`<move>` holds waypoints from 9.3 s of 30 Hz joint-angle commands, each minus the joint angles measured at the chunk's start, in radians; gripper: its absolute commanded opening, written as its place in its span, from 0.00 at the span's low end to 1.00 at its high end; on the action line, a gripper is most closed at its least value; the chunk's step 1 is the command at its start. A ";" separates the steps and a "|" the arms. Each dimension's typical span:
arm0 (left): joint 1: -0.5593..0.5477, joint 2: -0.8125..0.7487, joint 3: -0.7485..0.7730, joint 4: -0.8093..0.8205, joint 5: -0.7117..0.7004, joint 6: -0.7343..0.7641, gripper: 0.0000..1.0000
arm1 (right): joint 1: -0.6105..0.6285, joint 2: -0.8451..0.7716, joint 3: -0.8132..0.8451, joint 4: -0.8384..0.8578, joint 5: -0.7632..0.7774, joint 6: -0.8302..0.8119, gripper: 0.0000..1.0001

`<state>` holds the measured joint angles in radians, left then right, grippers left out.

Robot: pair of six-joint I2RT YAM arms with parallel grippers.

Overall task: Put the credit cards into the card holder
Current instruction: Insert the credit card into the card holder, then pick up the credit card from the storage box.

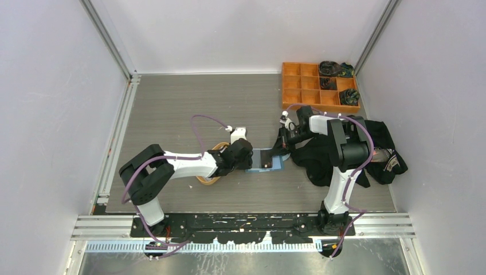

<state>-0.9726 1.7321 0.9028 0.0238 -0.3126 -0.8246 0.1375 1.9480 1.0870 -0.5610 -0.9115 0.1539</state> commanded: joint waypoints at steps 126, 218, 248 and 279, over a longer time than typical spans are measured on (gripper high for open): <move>0.065 -0.014 0.187 -0.087 0.104 0.293 0.36 | 0.114 -0.049 0.110 0.001 0.199 -0.079 0.08; 0.167 -1.099 -0.574 -0.395 -0.193 -0.094 0.52 | 0.693 0.207 0.613 -0.042 0.455 0.029 0.69; 0.166 -0.982 -0.602 -0.233 -0.097 -0.133 0.27 | 0.704 0.165 0.555 0.088 0.153 0.208 0.48; 0.167 -1.037 -0.607 -0.269 -0.115 -0.137 0.26 | 0.714 0.132 0.571 -0.037 0.375 0.069 0.43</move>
<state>-0.8009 0.7063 0.2890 -0.3206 -0.4252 -0.9470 0.8490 2.1159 1.6306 -0.5648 -0.5926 0.2848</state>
